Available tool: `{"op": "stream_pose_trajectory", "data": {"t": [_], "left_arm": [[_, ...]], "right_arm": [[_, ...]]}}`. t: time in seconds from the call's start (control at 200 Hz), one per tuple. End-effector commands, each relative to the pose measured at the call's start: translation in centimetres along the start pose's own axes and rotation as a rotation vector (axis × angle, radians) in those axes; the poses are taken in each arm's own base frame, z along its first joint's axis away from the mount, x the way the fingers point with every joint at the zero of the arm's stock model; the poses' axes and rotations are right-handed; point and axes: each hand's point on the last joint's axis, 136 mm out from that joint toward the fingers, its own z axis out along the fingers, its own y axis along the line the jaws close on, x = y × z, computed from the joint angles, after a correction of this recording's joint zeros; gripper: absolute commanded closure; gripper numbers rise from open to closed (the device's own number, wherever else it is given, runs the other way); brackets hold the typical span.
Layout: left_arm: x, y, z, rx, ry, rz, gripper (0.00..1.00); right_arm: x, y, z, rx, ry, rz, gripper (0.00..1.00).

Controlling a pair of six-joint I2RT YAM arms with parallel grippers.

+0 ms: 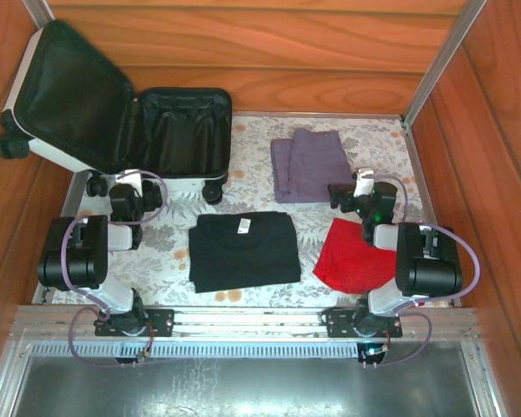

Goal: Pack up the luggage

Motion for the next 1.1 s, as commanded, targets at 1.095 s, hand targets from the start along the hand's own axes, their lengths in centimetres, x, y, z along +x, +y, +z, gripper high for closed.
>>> {"op": "stream_pose_trajectory", "data": {"t": [1.095], "left_arm": [[-15.9, -9.5, -8.8, 0.134, -0.012, -0.101, 0.07]], "right_arm": [[-4.5, 10.9, 3.4, 0.050, 0.614, 0.373, 0.07]]}}
